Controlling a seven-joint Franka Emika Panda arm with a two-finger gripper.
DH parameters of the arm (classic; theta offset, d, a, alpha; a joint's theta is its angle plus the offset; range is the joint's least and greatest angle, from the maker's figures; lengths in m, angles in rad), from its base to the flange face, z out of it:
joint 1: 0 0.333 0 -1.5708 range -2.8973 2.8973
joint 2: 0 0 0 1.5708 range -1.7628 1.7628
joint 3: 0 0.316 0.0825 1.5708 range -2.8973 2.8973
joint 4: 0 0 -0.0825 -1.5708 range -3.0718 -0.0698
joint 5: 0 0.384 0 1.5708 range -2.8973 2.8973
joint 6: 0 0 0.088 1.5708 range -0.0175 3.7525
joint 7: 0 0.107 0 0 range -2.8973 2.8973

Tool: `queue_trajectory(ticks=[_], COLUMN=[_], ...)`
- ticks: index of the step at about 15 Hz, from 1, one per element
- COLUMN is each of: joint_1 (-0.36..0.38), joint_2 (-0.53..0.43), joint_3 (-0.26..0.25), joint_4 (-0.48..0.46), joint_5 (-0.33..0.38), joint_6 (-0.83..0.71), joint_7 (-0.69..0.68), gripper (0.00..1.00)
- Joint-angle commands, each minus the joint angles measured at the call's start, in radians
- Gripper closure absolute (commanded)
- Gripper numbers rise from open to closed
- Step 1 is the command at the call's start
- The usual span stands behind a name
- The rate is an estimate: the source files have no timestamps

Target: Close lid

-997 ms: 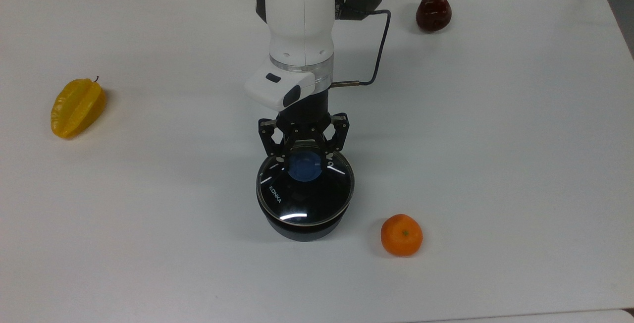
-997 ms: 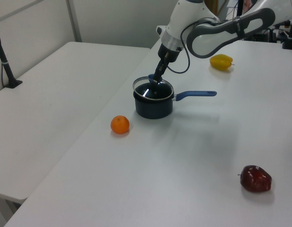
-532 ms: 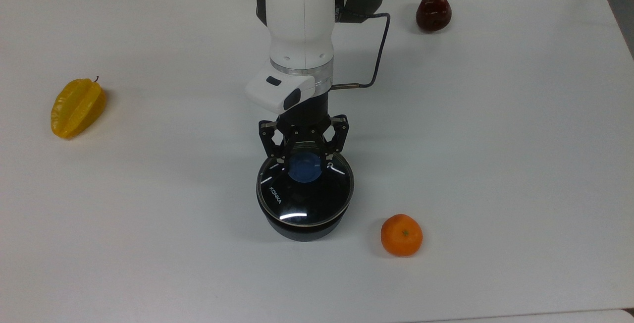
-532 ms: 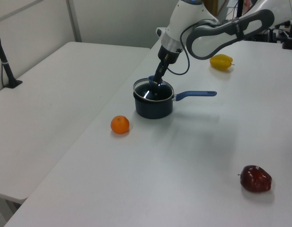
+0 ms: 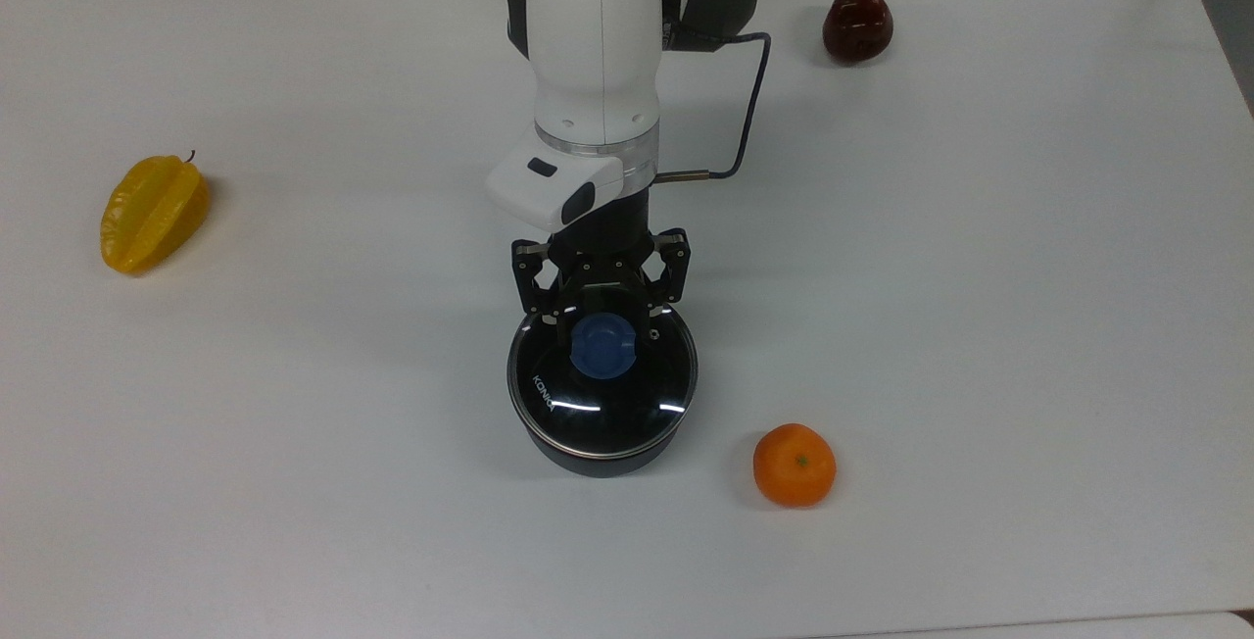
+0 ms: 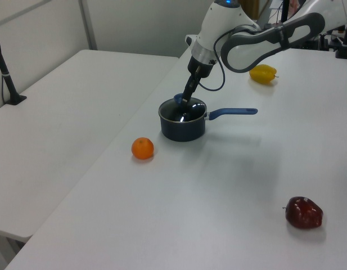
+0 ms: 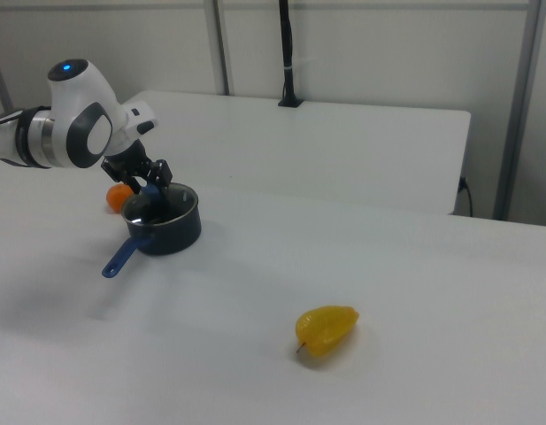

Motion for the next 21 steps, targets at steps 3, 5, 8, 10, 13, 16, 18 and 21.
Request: queue_trajectory(ticks=[3,5,8,10,13,16,18,21], joint_1=[0.013,0.013,0.007,-0.001,-0.014,-0.05,-0.086,-0.152], joint_2=[-0.029,-0.069,-0.197,-0.276,-0.391,-0.478,-0.566,-0.639], joint_3=[-0.009,-0.01,-0.01,-0.012,-0.017,-0.017,-0.017,-0.007], joint_4=[-0.012,-0.036,-0.14,-0.15,-0.153,-0.185,-0.255,-0.305], joint_5=[-0.013,-0.013,-0.013,-0.013,-0.013,-0.02,-0.017,-0.003], joint_6=[-0.02,-0.032,-0.105,-0.286,-0.57,-0.737,-0.752,-0.755], joint_7=[0.018,0.018,0.018,0.018,0.018,-0.017,-0.057,-0.078], gripper=[0.0,0.0,0.0,0.0,0.0,0.0,0.0,0.0])
